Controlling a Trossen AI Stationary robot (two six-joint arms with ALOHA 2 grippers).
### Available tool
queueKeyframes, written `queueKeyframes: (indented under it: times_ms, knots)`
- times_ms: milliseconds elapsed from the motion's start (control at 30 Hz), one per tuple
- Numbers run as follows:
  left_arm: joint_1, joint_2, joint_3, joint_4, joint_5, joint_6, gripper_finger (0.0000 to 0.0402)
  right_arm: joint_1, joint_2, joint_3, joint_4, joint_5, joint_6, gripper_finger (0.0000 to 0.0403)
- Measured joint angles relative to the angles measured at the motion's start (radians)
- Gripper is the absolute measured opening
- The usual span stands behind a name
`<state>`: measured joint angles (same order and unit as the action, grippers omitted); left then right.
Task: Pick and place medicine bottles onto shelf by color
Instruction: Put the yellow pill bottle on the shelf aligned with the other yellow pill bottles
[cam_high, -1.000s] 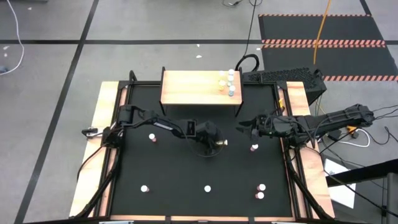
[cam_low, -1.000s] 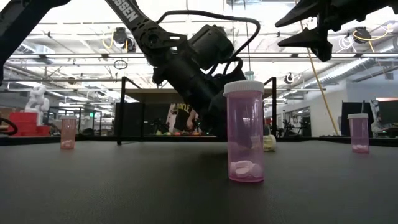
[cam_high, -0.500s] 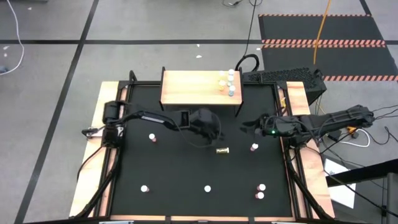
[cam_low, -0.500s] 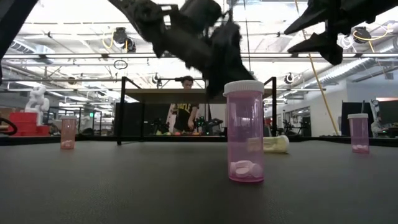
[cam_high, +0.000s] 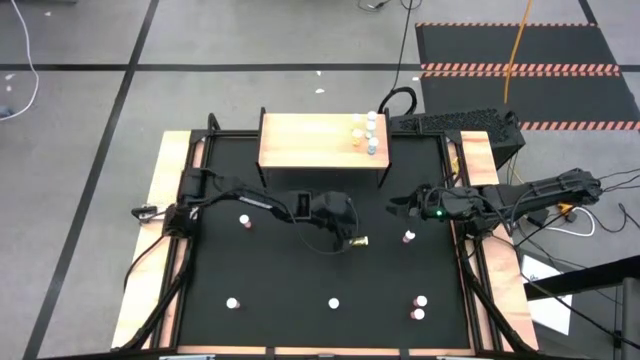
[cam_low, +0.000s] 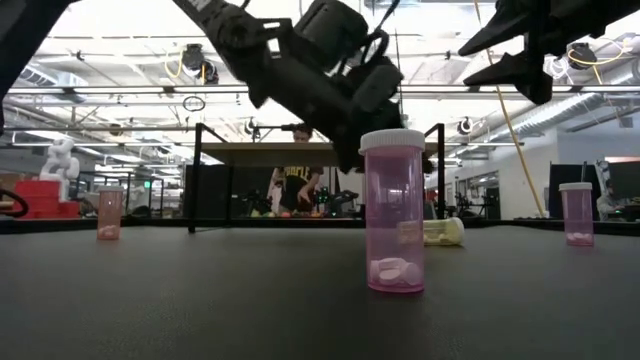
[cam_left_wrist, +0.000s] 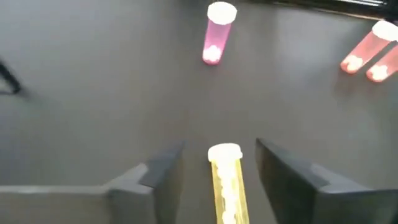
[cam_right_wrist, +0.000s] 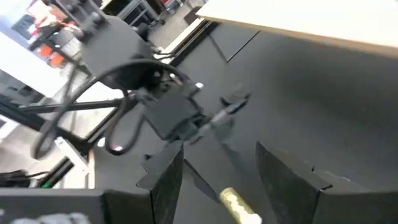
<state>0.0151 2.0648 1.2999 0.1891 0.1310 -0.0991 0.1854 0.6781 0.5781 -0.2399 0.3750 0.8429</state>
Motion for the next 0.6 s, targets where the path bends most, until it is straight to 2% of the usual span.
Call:
queueKeyframes:
  times_ms: [167,300,433,600]
  knots:
    - [-0.017,0.053,0.001,0.035,-0.001,0.022,0.0256,0.000,0.005,0.000,0.002,-0.040,0.029,0.0194]
    - [-0.028,0.103,0.001,0.047,0.009,0.019,0.0266,0.000,0.004,0.000,0.002,-0.063,0.034,0.0194]
    - [-0.043,0.128,0.000,0.045,0.014,0.008,0.0244,0.000,0.004,0.000,0.002,-0.066,0.044,0.0194]
    - [-0.057,0.126,0.002,0.015,-0.020,0.010,0.0184,0.000,0.004,0.000,-0.004,-0.072,0.060,0.0194]
